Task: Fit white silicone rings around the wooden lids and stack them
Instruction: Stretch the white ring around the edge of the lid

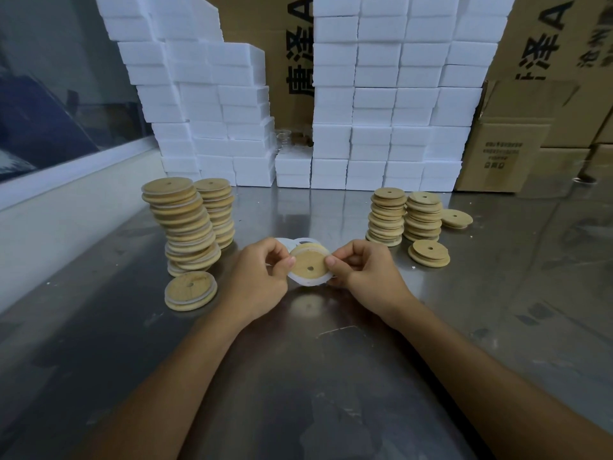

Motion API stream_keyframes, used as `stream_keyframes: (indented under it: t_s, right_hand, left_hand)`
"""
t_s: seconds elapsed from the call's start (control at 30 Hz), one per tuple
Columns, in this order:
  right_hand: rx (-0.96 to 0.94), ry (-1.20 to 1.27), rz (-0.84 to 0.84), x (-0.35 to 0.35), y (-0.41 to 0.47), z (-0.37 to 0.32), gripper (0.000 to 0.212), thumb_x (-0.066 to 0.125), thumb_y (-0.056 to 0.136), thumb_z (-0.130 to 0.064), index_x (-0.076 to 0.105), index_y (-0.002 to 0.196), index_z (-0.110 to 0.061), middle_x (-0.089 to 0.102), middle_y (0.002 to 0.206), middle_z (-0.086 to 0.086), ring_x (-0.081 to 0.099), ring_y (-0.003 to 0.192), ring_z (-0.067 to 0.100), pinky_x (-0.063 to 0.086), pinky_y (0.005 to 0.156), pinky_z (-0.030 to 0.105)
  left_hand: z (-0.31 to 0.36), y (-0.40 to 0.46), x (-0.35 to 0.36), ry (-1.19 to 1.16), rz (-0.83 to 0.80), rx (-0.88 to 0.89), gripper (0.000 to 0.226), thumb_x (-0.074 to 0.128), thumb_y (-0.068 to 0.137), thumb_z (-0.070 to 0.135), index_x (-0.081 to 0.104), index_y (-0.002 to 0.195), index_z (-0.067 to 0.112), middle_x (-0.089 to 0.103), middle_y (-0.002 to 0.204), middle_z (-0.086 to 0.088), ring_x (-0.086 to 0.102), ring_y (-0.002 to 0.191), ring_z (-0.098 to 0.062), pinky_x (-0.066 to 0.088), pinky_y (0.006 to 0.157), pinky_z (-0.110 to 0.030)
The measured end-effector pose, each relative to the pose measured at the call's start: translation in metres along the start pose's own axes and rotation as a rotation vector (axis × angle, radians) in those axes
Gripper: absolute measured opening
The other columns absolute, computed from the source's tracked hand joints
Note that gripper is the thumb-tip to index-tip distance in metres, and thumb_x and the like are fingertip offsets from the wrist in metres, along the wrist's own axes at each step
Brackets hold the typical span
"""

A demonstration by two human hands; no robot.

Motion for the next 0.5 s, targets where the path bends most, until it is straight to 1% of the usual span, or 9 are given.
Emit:
stream_keyframes:
  t_s: [0.1, 0.17, 0.23, 0.33, 0.4, 0.47, 0.5]
  right_hand:
    - [0.007, 0.010, -0.011, -0.001, -0.001, 0.000, 0.009, 0.069, 0.089, -0.005, 0.063, 0.085, 0.001, 0.073, 0.079, 0.014, 0.071, 0.067, 0.013, 0.059, 0.063, 0.022]
    - [0.015, -0.018, -0.015, 0.000, -0.001, 0.002, 0.008, 0.072, 0.087, -0.004, 0.064, 0.083, -0.002, 0.074, 0.082, 0.017, 0.070, 0.070, 0.019, 0.061, 0.070, 0.029]
    - [0.006, -0.044, -0.017, 0.000, 0.000, 0.003, 0.010, 0.073, 0.085, -0.003, 0.064, 0.082, -0.006, 0.074, 0.083, 0.017, 0.070, 0.072, 0.021, 0.061, 0.073, 0.033]
    - [-0.067, -0.107, -0.007, 0.001, 0.001, 0.001, 0.015, 0.074, 0.085, -0.004, 0.064, 0.080, -0.013, 0.073, 0.078, 0.005, 0.071, 0.069, 0.016, 0.061, 0.069, 0.033]
    - [-0.130, -0.186, 0.021, 0.000, 0.002, 0.000, 0.018, 0.074, 0.085, -0.006, 0.064, 0.078, -0.019, 0.072, 0.077, -0.003, 0.071, 0.071, 0.011, 0.059, 0.066, 0.031]
    - [-0.200, -0.269, 0.042, -0.001, 0.001, -0.003, 0.017, 0.072, 0.085, -0.008, 0.064, 0.079, -0.021, 0.071, 0.081, -0.008, 0.070, 0.076, 0.007, 0.058, 0.068, 0.029]
    - [-0.238, -0.305, 0.043, 0.000, 0.000, -0.005, 0.016, 0.072, 0.085, -0.008, 0.064, 0.080, -0.021, 0.071, 0.082, -0.010, 0.069, 0.080, 0.005, 0.057, 0.069, 0.026]
  left_hand:
    - [0.001, 0.000, -0.002, 0.008, 0.006, 0.016, 0.026, 0.070, 0.086, 0.016, 0.056, 0.067, 0.028, 0.065, 0.068, 0.010, 0.065, 0.071, -0.015, 0.057, 0.071, -0.045]
    - [0.000, 0.000, -0.004, 0.020, 0.017, 0.027, 0.026, 0.071, 0.084, 0.015, 0.056, 0.066, 0.028, 0.066, 0.069, 0.009, 0.065, 0.069, -0.013, 0.057, 0.069, -0.042]
    - [-0.001, 0.001, -0.005, 0.032, 0.029, 0.026, 0.025, 0.072, 0.083, 0.015, 0.058, 0.066, 0.027, 0.065, 0.067, 0.009, 0.063, 0.065, -0.010, 0.054, 0.064, -0.037]
    - [-0.002, -0.001, -0.004, 0.080, 0.038, 0.044, 0.021, 0.074, 0.081, 0.016, 0.059, 0.068, 0.024, 0.062, 0.064, 0.011, 0.058, 0.060, -0.006, 0.042, 0.056, -0.025]
    - [0.000, -0.002, -0.002, 0.096, 0.034, 0.074, 0.021, 0.075, 0.078, 0.015, 0.057, 0.071, 0.025, 0.062, 0.068, 0.010, 0.058, 0.061, -0.008, 0.043, 0.057, -0.025]
    - [0.005, -0.004, -0.001, 0.093, 0.036, 0.126, 0.024, 0.075, 0.078, 0.016, 0.055, 0.074, 0.028, 0.063, 0.076, 0.011, 0.060, 0.067, -0.009, 0.047, 0.058, -0.028]
    - [0.008, -0.004, -0.001, 0.093, 0.043, 0.156, 0.023, 0.074, 0.078, 0.018, 0.054, 0.075, 0.029, 0.062, 0.078, 0.013, 0.061, 0.070, -0.008, 0.048, 0.059, -0.029]
Point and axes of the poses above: each hand's wrist, its own y-axis towards the middle knuckle, its own x-axis out of the palm, z = x × y, the point moved 5 cm from there along y, towards the middle knuckle
